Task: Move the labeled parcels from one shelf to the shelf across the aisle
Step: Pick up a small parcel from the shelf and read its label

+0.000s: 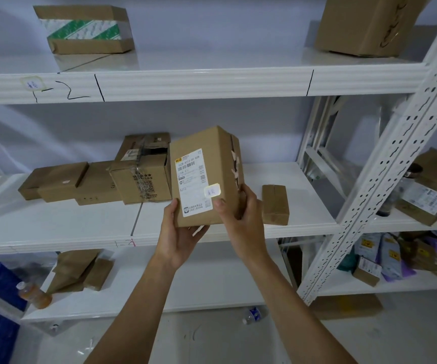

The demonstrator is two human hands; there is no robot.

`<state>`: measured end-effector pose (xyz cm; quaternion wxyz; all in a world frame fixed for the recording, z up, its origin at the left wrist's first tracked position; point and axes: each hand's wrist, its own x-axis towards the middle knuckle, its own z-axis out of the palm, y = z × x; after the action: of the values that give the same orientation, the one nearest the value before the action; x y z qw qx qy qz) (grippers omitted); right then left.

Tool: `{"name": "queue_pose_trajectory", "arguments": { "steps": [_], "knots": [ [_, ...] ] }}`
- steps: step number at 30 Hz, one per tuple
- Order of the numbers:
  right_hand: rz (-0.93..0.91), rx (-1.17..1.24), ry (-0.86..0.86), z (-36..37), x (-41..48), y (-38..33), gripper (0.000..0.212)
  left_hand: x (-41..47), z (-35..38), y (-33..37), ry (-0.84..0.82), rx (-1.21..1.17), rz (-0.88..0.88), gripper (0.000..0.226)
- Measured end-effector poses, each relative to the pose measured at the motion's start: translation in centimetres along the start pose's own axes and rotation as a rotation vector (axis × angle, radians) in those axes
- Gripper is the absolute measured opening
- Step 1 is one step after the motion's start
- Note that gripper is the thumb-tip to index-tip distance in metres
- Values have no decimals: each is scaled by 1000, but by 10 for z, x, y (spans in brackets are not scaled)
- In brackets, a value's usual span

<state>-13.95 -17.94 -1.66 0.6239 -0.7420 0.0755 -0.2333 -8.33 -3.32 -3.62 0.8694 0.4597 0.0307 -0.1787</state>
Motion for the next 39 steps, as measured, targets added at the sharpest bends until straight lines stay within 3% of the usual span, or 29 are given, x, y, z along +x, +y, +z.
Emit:
{"name": "queue_pose_trajectory", "arguments": {
  "steps": [5,10,15,17,21,26,31,36,39],
  "knots": [
    [53,53,-37,-6,5,3,82,-3,0,8,20,58,16,54],
    [167,211,-86,-23,9,2,69,-4,5,16,2,198,50,33],
    [237,309,-55,-32,9,-1,57,-11,12,18,-20,324,119,65],
    [236,318,-49,-33,6,-3,49,-14,13,18,-24,344,140,65],
    [231,341,-46,-35,-1,-5,56,-21,18,20,-48,363,179,62],
    [193,359,-18,-40,-10,-7,42,-31,22,20,-63,374,220,59],
    [159,341,-5,-43,-15,-15,55,-37,25,19,-67,365,214,56],
    [133,335,-8,-47,-15,-18,26,-41,25,19,-76,382,221,80],
    [113,328,-11,-49,-14,-23,28,-41,25,19,-79,395,233,81]
  ]
}}
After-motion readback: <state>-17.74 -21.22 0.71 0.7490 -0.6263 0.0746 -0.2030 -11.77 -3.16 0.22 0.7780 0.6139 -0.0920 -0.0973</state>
